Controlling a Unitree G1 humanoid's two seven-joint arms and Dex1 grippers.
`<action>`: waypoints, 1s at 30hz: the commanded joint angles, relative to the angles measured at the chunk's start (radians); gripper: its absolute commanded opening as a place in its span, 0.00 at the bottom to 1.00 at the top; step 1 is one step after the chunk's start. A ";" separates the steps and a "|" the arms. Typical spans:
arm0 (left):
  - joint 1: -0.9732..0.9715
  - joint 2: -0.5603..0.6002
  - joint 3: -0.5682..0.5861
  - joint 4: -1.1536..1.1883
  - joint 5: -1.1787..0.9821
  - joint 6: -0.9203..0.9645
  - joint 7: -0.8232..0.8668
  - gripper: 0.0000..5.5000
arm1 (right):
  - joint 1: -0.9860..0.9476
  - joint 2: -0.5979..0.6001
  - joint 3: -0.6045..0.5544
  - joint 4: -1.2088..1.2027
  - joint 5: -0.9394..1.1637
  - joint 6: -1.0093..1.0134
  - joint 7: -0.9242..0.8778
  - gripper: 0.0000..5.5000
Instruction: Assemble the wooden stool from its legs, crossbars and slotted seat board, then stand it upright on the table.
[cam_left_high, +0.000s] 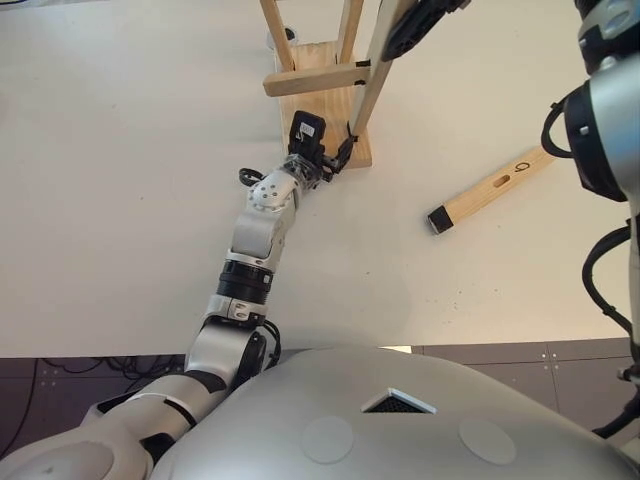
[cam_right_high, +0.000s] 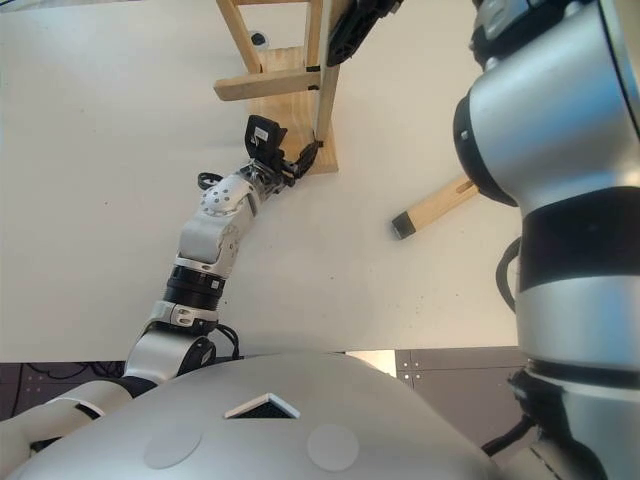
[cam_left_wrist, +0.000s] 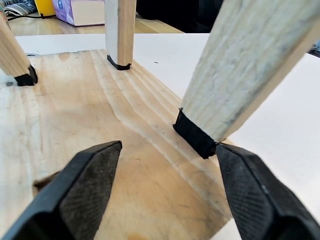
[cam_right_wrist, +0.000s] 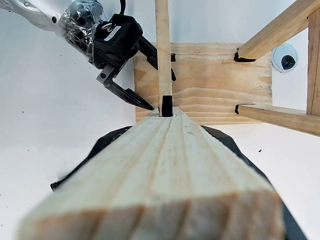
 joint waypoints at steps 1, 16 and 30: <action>0.081 -0.028 -0.076 0.025 -0.015 0.061 -0.072 0.62 | 0.158 0.064 0.006 0.043 -0.092 0.037 0.003 0.37; 0.140 0.080 -0.096 -0.107 -0.009 0.137 -0.157 0.62 | 0.236 -0.033 -0.235 -0.039 -0.010 0.107 0.000 0.45; 0.223 0.199 -0.068 -0.319 -0.070 0.258 -0.222 0.62 | 0.501 -0.385 -0.588 -0.402 0.136 0.347 -0.198 0.75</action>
